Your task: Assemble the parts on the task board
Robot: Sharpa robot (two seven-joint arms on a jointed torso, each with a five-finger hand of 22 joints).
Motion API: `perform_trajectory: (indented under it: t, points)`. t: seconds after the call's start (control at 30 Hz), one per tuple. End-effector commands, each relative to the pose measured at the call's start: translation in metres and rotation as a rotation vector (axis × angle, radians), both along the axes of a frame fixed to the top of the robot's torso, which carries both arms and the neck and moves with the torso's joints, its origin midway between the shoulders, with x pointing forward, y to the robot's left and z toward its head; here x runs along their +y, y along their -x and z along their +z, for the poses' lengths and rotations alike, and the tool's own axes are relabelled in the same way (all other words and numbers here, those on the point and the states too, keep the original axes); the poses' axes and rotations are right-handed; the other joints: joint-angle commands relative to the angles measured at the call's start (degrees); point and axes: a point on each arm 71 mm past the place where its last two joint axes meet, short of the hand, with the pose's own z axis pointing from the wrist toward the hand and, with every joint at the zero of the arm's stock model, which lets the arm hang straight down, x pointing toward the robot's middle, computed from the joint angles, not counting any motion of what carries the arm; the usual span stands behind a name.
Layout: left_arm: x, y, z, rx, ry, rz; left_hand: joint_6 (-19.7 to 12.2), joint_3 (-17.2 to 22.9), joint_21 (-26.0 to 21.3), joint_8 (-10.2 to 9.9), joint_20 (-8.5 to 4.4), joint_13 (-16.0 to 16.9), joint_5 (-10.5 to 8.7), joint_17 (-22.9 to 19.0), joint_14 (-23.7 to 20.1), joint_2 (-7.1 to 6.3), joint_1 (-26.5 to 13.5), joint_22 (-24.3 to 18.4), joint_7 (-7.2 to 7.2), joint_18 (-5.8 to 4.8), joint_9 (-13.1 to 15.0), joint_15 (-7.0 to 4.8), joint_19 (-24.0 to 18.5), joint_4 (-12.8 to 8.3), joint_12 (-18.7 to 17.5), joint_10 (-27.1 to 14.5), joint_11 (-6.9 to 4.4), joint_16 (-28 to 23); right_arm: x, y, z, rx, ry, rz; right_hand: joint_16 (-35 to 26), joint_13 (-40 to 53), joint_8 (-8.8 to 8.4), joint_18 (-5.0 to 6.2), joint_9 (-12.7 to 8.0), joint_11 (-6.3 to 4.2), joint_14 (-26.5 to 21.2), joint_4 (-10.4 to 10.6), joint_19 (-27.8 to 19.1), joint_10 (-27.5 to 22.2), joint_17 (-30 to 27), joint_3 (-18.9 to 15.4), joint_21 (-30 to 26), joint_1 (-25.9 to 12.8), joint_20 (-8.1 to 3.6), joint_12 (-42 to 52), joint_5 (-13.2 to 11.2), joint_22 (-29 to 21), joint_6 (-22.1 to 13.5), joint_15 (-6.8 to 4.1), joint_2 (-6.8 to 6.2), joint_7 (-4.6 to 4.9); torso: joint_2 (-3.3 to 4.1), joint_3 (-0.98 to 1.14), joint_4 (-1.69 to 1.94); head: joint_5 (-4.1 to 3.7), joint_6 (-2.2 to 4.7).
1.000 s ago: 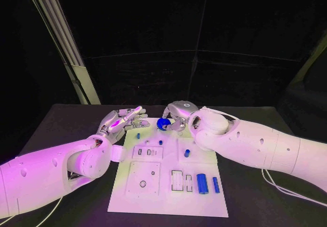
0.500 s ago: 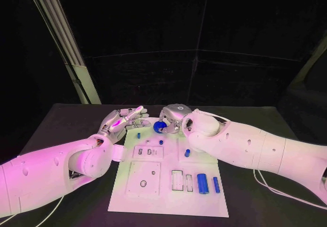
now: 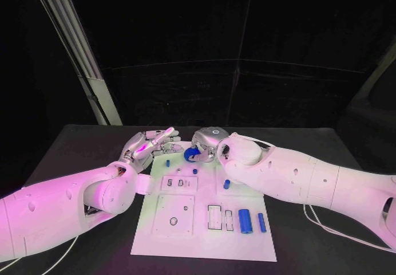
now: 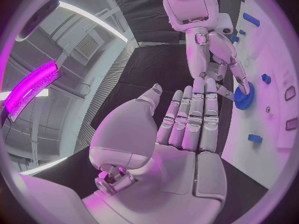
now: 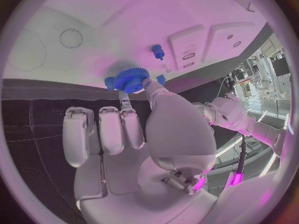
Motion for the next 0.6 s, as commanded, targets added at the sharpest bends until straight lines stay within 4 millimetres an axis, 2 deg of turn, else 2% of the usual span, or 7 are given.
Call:
perform_trajectory:
  t: [0.03, 0.13, 0.23, 0.6]
  points:
    - [-0.0014, 0.0, 0.0014, -0.004, 0.009, -0.012, -0.23, 0.01, -0.23, -0.35, 0.06, -0.07, 0.03, 0.08, 0.12, 0.46, -0.26, -0.07, 0.32, 0.35, -0.07, 0.35, 0.25, -0.22, -0.22, -0.4, 0.19, -0.2, -0.0005, -0.0002, -0.0037, 0.013, 0.017, -0.008, -0.29, 5.75, -1.0, -0.7, -0.22, 0.46, 2.05, 0.66, 0.3, -0.01, -0.19, -1.46, 0.22, -1.37, 0.4, -0.53, -2.26, 6.05, -1.58, 0.39, -0.24, 0.37, -0.02, 0.01, -0.02, 0.05, 0.01]
    - [-0.0015, 0.0, 0.0014, -0.004, 0.009, -0.013, -0.23, 0.01, -0.23, -0.35, 0.06, -0.07, 0.03, 0.08, 0.12, 0.46, -0.26, -0.07, 0.32, 0.35, -0.07, 0.35, 0.25, -0.22, -0.22, -0.4, 0.19, -0.2, -0.0003, -0.0008, -0.0036, 0.01, 0.008, -0.012, -0.34, 5.46, -2.53, -0.68, -0.23, 1.12, 2.01, 2.38, 0.19, -0.3, -0.37, -3.56, 0.16, -2.82, 0.88, -0.86, -2.92, 5.92, -4.07, 0.93, 0.0, 1.11, -0.01, -0.01, 0.03, 0.01, 0.03]
    - [-0.0016, 0.0, 0.0014, -0.003, 0.009, -0.013, -0.23, 0.01, -0.23, -0.35, 0.06, -0.07, 0.03, 0.08, 0.12, 0.46, -0.26, -0.07, 0.32, 0.35, -0.07, 0.35, 0.25, -0.22, -0.22, -0.4, 0.19, -0.2, 0.0002, -0.0013, -0.004, 0.014, 0.005, -0.014, -0.36, 5.3, -3.8, -0.65, -0.16, 1.49, 1.97, 3.9, 0.14, -0.52, -0.54, -5.68, 0.13, -3.27, 1.29, -1.05, -2.52, 5.88, -5.76, 1.29, 0.29, 1.46, -0.02, 0.0, 0.03, 0.03, 0.07]
    - [-0.0009, 0.0001, 0.0014, -0.003, 0.008, -0.012, -0.23, 0.01, -0.23, -0.35, 0.06, -0.07, 0.03, 0.08, 0.12, 0.46, -0.26, -0.07, 0.32, 0.35, -0.07, 0.35, 0.25, -0.22, -0.22, -0.4, 0.19, -0.2, -0.0005, -0.0015, -0.0062, 0.041, 0.013, -0.015, -0.42, 5.03, -4.08, -0.6, 0.12, 1.7, 1.87, 5.45, -0.01, -0.88, -0.85, -8.51, 0.05, -2.7, 1.6, -1.36, -0.56, 5.72, -5.36, 1.52, 1.47, 1.66, -0.02, 0.01, 0.01, 0.02, 0.05]
